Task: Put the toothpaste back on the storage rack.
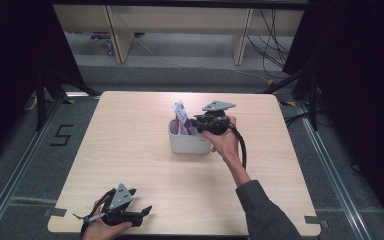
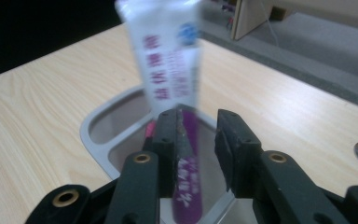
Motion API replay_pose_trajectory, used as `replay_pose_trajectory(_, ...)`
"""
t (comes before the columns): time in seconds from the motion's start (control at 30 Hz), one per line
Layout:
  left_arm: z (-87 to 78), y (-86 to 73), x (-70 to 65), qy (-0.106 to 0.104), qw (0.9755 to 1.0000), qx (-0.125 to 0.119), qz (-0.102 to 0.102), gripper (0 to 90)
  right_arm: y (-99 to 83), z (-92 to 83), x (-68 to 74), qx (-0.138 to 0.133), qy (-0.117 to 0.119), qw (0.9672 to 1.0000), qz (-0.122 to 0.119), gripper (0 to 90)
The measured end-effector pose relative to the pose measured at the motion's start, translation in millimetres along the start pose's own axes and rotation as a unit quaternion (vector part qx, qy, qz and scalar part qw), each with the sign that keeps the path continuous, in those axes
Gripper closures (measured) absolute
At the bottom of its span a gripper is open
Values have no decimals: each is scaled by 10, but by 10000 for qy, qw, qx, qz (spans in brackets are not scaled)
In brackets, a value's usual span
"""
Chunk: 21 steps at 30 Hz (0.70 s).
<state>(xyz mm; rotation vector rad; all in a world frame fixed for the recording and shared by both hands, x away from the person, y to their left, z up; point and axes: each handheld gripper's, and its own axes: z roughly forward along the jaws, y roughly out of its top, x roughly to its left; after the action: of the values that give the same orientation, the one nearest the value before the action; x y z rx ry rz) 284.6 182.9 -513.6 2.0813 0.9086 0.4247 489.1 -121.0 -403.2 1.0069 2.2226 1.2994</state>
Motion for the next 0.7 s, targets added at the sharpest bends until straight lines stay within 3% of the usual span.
replay_pose_trajectory(0.07, -2, -4, -4, -3, 10000, 14, 21, 203, -4, -41, -4, 29, 41, 10000, -26, 682)
replay_pose_trajectory(0.1, 3, -4, -9, -6, 10000, -21, -16, 203, -11, -49, -23, -3, 29, 9999, -149, 680)
replay_pose_trajectory(0.13, 0, 0, -10, 20, 10000, -9, -22, 203, -21, -72, -8, 39, 29, 10000, -8, 673)
replay_pose_trajectory(0.7, -2, 0, 5, 14, 10000, 38, 2, 202, -112, -317, -91, -153, 108, 9998, 51, 581)
